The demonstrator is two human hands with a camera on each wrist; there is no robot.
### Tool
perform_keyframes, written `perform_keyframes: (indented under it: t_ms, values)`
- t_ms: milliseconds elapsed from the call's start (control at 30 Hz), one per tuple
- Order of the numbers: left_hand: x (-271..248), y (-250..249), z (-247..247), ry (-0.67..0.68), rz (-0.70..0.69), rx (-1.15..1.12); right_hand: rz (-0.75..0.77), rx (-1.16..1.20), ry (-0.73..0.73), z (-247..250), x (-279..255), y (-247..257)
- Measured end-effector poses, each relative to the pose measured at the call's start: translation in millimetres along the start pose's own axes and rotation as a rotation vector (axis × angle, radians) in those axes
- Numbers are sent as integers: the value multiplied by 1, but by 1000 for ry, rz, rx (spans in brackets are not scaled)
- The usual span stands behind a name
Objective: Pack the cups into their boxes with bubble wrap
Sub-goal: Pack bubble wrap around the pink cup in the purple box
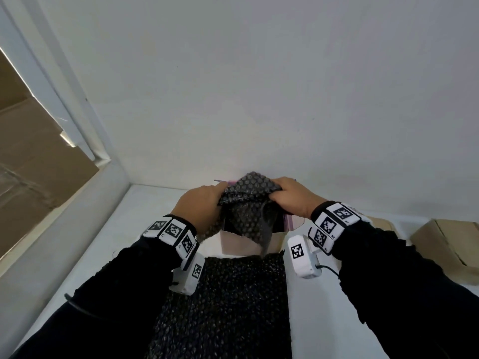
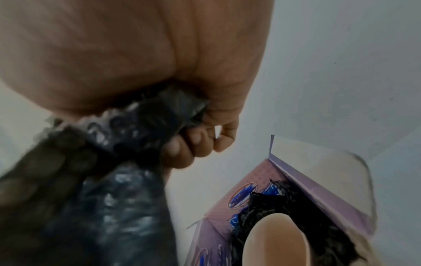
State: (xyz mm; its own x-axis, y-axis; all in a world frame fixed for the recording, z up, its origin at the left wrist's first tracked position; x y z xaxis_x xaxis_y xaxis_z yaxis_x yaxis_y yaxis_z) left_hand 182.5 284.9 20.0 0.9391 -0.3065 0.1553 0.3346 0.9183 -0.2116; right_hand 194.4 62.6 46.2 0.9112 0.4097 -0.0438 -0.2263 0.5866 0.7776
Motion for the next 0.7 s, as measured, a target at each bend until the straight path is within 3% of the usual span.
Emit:
perform_keyframes:
  t_ms: [100, 167, 267, 400, 500, 567, 633, 700]
  values:
    - [7, 3, 2, -89, -25, -26, 8, 59, 66, 7, 7, -5]
    - [12, 4, 3, -102, -53, 11, 41, -110, 108, 9, 13, -10]
    - [23, 2, 5, -142, -57, -5, 59, -252, 37, 10, 22, -18]
    - [31, 2, 1, -84, -63, -73, 58, -138, 27, 8, 31, -32]
    - [31, 3, -8, 34, 23, -25, 19, -45, 49, 4, 38, -40]
    - [27, 3, -14, 37, 66, -82, -1, 18, 86, 3, 43, -43]
    - [22, 2, -19, 27, 125, -204, -65, 210, 185, 0, 49, -44]
    - [18, 1, -24, 51, 174, -324, -194, 459, 167, 1, 54, -39]
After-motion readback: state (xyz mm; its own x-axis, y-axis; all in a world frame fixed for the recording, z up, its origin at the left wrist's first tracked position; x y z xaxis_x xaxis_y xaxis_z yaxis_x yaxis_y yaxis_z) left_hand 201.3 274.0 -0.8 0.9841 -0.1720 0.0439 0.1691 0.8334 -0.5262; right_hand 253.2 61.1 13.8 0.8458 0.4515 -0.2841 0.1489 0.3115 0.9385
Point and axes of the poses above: each hand's wrist, its own x-axis towards the middle knuckle, its own z-axis out of the back of the hand, y = z × x, the point moved 1 cm from there along x, towards the middle knuckle, and after that the axes turned 5 degrees about z, right-handed, at the moved point
